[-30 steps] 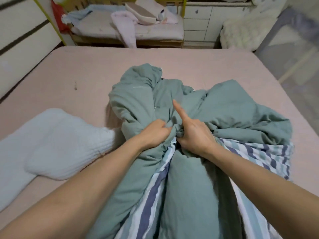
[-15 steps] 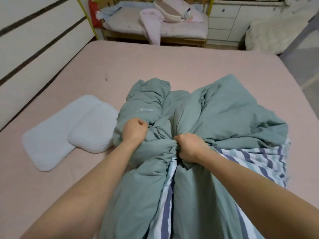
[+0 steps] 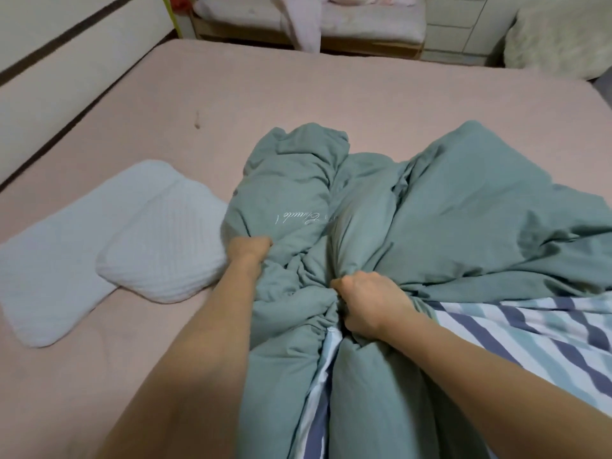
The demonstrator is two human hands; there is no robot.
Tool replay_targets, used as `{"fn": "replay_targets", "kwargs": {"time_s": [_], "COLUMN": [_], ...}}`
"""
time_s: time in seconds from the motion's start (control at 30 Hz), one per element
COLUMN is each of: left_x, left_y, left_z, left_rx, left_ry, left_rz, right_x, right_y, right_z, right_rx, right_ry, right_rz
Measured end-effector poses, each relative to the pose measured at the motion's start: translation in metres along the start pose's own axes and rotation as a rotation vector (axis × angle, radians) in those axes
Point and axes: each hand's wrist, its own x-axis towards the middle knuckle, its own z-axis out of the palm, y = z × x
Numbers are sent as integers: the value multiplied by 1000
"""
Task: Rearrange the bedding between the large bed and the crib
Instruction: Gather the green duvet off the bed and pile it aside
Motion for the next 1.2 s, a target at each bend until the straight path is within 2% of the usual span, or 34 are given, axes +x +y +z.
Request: {"fn": "replay_targets", "kwargs": {"time_s": [0.07,0.17,0.27,0.37,0.47,0.5,0.53,0.57,0.6,0.63,0.67,0.7,0.73,0.77,0.8,0.87,0.93,1.03,1.1,1.2], "left_x": [-31,-84,-132,-160,-175,-172,-169,-158,-146,-129,-110,-82,-64,-47,-21,45,75,7,-18,-74], "left_y": [9,5,1,16,17,17,18,21,25,29,33,36,38,38,34,8,-12,18,43,82], "left_z": [-7,-29,-42,-44,-46,-49,-54,-62,-69,-74,-77,-75,-72,-67,-60,-33,-8,-12,-18,-39], "left_rx": [68,569,993,1228,1353,1340,1257,1076,797,471,189,-1,-101,-165,-224,-272,-304,-349,-371,-334], "left_ry": [-110,-386,-549,-623,-692,-747,-840,-924,-960,-852,-599,-304,-105,-52,-80,-187,-286,-235,-195,-188], "left_rz": [260,716,1074,1263,1360,1351,1265,1120,939,768,613,466,286,84,-94,-243,-265,-132,58,509], "right_x": [-7,-23,-40,-49,-43,-40,-41,-39,-38,-38,-37,-35,-33,-34,-35,-37,-38,-40,-43,-54], "right_y": [2,8,11,17,17,16,14,11,10,9,7,7,7,7,6,7,9,9,9,8], "right_z": [-2,-4,-22,-35,-42,-43,-42,-40,-36,-33,-30,-28,-24,-23,-25,-24,-22,-17,-14,-14], "right_rx": [49,98,185,203,125,100,92,90,90,86,84,87,93,93,91,88,76,90,103,73], "right_ry": [33,110,209,168,-47,-85,-93,-72,-48,-39,-38,-39,-43,-44,-35,-17,2,25,51,94], "right_rz": [21,66,87,14,-115,-147,-155,-160,-153,-142,-140,-140,-140,-143,-145,-142,-138,-112,-82,-48]}}
